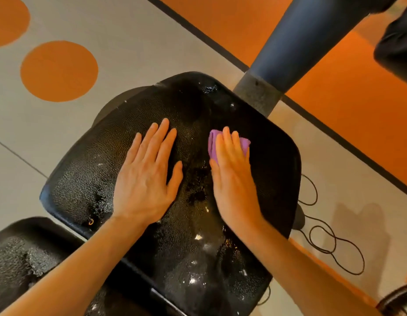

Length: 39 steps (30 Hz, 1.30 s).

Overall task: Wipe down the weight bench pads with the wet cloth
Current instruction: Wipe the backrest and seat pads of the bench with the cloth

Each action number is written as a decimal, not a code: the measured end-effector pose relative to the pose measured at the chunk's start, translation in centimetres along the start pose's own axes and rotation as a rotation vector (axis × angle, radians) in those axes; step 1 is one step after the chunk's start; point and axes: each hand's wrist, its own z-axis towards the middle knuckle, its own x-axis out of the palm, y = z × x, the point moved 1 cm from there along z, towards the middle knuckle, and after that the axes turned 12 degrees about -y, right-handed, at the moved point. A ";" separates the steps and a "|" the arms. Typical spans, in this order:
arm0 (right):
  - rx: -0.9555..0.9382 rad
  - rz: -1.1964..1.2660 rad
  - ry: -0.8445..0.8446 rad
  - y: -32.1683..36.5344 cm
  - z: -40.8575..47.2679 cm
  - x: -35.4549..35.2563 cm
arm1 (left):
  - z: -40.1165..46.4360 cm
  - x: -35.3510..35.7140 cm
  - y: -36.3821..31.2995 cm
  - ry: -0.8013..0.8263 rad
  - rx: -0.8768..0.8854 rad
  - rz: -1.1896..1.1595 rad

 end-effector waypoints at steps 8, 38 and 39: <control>0.211 -0.078 -0.187 -1.3 6.8 1.3 | 0.0 0.1 0.0 0.010 0.008 0.013; -0.078 0.124 -0.003 -2.7 12.0 1.6 | 0.1 0.0 -0.4 0.018 -0.028 0.011; -0.097 0.130 0.013 -1.1 14.6 2.7 | 0.1 0.0 -0.3 0.012 -0.031 0.013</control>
